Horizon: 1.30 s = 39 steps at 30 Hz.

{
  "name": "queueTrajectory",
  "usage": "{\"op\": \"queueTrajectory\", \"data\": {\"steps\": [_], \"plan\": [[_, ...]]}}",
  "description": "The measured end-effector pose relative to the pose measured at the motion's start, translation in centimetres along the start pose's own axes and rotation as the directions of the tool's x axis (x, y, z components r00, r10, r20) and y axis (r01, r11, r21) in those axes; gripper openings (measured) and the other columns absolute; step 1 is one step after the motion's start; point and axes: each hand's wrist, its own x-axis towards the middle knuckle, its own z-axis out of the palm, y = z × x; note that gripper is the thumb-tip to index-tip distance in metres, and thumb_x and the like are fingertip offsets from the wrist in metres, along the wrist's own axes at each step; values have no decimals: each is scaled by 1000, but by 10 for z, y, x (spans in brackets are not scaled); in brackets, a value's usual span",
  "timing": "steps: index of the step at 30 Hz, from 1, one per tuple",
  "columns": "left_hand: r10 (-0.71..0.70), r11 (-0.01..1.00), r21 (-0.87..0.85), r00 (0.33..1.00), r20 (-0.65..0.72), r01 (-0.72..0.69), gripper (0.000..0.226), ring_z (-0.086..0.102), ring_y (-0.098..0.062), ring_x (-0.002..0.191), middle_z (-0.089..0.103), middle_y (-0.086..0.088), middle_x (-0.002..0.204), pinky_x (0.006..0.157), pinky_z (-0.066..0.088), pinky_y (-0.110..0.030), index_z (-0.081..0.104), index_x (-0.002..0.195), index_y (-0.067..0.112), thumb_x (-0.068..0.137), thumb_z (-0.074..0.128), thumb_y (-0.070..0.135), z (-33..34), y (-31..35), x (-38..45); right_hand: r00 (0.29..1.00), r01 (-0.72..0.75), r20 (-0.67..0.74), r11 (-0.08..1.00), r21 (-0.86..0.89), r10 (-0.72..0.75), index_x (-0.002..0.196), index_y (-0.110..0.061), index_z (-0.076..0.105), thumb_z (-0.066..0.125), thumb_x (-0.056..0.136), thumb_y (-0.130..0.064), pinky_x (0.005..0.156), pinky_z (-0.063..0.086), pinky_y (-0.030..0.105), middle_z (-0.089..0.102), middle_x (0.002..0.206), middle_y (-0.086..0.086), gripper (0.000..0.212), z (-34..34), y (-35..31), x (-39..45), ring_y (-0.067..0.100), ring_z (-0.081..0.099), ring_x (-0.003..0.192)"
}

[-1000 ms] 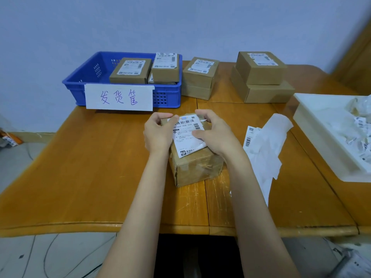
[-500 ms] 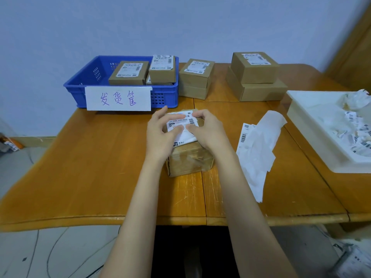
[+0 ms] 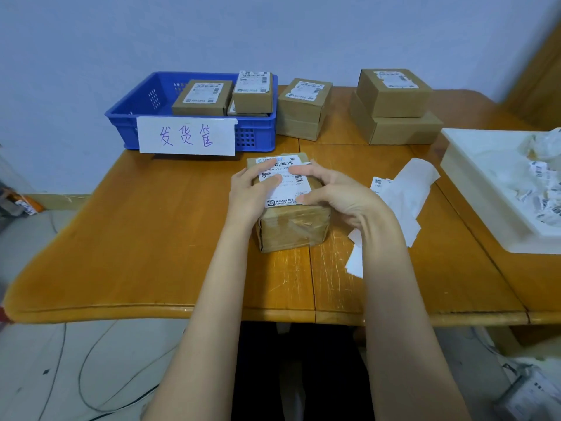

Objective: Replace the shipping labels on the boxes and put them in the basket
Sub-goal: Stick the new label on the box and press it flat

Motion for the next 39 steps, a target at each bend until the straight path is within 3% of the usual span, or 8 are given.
{"op": "queueTrajectory", "data": {"steps": [2, 6, 11, 18, 22, 27, 32, 39], "plan": [[2, 1000, -23, 1000, 0, -2, 35, 60, -22, 120, 45, -8, 146, 60, 51, -10, 63, 128, 32, 95, 66, 23, 1, -1, 2, 998, -27, 59, 998, -56, 30, 136, -32, 54, 72, 80, 2, 100, 47, 33, 18, 161, -2, 68, -3, -5, -1, 25, 33, 139], [19, 999, -38, 1000, 20, -19, 35, 54, -24, 128, 45, -7, 147, 87, 57, -26, 62, 130, 32, 96, 63, 25, 0, 1, -1, 998, 3, -55, 986, -169, -13, 134, -30, 50, 82, 75, -25, 106, 38, 37, 30, 153, -3, 67, 18, -12, -2, 19, 37, 132], [15, 994, -106, 1000, -3, -15, 34, 58, -22, 122, 46, -7, 145, 63, 53, -13, 63, 130, 31, 97, 62, 20, 3, 1, -3, 1000, -3, -8, 976, -219, 1, 141, -35, 45, 79, 78, -15, 116, 28, 40, 7, 163, -5, 74, 10, -12, -9, 23, 19, 146], [-7, 983, -182, 1000, -9, 5, 30, 55, -25, 125, 46, -7, 145, 61, 52, -11, 65, 125, 31, 98, 61, 18, 4, 0, -2, 990, 55, -112, 973, -226, -82, 137, -26, 46, 84, 72, -27, 88, 41, 29, 32, 145, -6, 75, 27, -7, -5, 16, 38, 126], [-16, 984, -178, 1000, -10, 14, 29, 57, -23, 123, 46, -7, 145, 59, 51, -10, 64, 124, 31, 98, 60, 18, 3, 0, -3, 999, 0, -46, 993, -114, -6, 140, -30, 46, 85, 70, -18, 107, 40, 39, 29, 153, -4, 81, 16, -6, -6, 20, 37, 134], [-70, 987, -144, 997, 28, 73, 27, 63, -19, 113, 61, -9, 131, 72, 53, -19, 65, 121, 26, 102, 50, 40, 1, 9, -8, 989, 51, -119, 966, -253, -84, 142, -29, 37, 85, 70, -32, 90, 37, 29, 25, 149, -7, 88, 30, -7, -5, 15, 35, 127], [-81, 960, -260, 992, 102, 105, 25, 71, -12, 96, 73, 6, 105, 91, 54, -36, 60, 87, 51, 104, 43, 46, -7, 11, -15, 996, 3, -84, 984, -181, -18, 144, -32, 35, 85, 70, -24, 102, 40, 36, 26, 152, -7, 90, 21, -6, -6, 17, 37, 130], [-98, 990, -99, 993, 69, 104, 57, 58, -20, 122, 48, 1, 146, 100, 52, -41, 56, 128, 49, 73, 67, 60, 0, 6, -11, 993, 73, -108, 949, 307, -42, 143, -16, 38, 74, 76, 7, 97, 52, 36, 51, 140, 0, 80, 8, 17, -11, 18, 56, 121]]}}
